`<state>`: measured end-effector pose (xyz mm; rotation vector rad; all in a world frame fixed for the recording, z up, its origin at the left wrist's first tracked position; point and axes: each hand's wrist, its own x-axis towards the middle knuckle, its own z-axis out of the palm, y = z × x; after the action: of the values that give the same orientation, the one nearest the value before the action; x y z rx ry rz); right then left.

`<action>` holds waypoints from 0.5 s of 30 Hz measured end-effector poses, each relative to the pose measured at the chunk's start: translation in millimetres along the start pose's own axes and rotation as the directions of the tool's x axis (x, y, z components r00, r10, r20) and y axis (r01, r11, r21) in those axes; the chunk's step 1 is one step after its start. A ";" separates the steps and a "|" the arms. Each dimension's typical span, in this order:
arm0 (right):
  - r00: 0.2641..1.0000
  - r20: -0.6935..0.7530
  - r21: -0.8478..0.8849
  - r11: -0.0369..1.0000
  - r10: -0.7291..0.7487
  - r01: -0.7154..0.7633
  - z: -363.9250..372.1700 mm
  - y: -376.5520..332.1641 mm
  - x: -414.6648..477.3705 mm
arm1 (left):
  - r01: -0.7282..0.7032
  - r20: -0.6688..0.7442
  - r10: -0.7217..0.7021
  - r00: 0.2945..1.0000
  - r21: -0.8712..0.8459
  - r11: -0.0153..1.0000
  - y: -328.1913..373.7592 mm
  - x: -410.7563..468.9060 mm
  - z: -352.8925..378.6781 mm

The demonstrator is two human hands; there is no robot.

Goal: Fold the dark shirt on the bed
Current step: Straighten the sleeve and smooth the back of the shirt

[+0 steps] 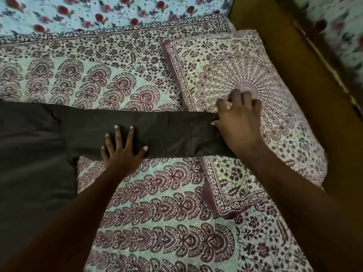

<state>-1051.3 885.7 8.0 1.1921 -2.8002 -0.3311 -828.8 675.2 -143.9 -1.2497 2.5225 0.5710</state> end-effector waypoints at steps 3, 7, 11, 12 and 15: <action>0.922 -0.051 0.080 0.919 -0.383 0.386 16.9 -31.8 -19.6 | 0.014 -0.002 -0.014 1.000 -0.035 0.999 6.8 2.5 1.1; 0.917 0.065 0.131 0.914 -0.393 0.383 38.0 -42.0 -28.1 | 0.017 0.055 -0.013 0.998 -0.073 0.997 10.8 7.8 -9.1; 0.966 0.071 0.104 0.965 -0.247 0.239 37.2 -73.6 -28.6 | -0.031 0.025 0.037 0.999 -0.214 0.976 -6.5 12.7 -30.4; 0.968 0.074 0.100 0.967 -0.241 0.233 35.3 -91.8 -29.0 | -0.077 -0.026 0.072 0.997 -0.253 0.964 -17.9 13.2 -36.2; 0.950 0.097 0.176 0.945 -0.295 0.276 31.2 -151.2 -24.7 | -0.182 -0.229 0.135 0.964 -0.196 0.964 -66.1 8.3 -50.0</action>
<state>-932.8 806.9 -56.7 1.6775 -2.7978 -0.2046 -783.7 610.1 -117.9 -1.2447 2.8228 0.8062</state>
